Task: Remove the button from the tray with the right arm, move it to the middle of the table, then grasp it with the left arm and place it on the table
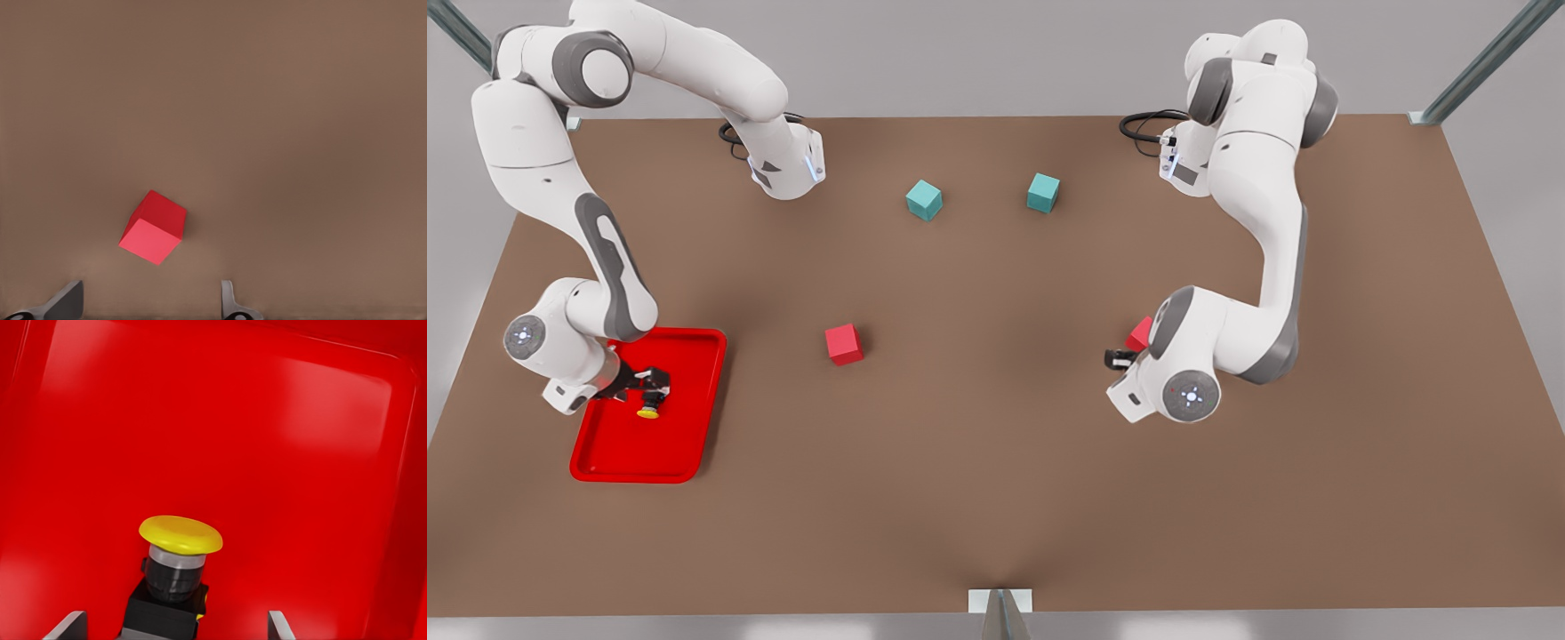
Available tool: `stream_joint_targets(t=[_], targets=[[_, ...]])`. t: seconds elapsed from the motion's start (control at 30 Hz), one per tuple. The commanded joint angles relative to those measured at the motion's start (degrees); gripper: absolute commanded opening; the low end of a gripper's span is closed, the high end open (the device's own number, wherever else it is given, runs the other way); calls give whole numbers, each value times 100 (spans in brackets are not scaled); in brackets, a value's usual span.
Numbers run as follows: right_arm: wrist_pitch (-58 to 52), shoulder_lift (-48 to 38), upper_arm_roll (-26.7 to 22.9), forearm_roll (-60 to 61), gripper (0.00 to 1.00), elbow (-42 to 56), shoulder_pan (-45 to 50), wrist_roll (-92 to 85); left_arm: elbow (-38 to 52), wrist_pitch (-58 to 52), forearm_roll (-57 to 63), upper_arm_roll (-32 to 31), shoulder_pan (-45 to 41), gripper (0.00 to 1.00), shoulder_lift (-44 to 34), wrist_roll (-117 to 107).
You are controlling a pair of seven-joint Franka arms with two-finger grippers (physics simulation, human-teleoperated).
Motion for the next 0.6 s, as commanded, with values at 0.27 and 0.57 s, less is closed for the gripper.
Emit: stream_joint_targets(t=[0.27,0.57], targets=[[306,16,-26,-8,40,-156,-2,-180,-20,-656,-136,-36,-33,100,39,-46],[-169,-353,-17,-8,33,-156,-2,-206,50,-498,154,-9,-130,100,31,-72]])
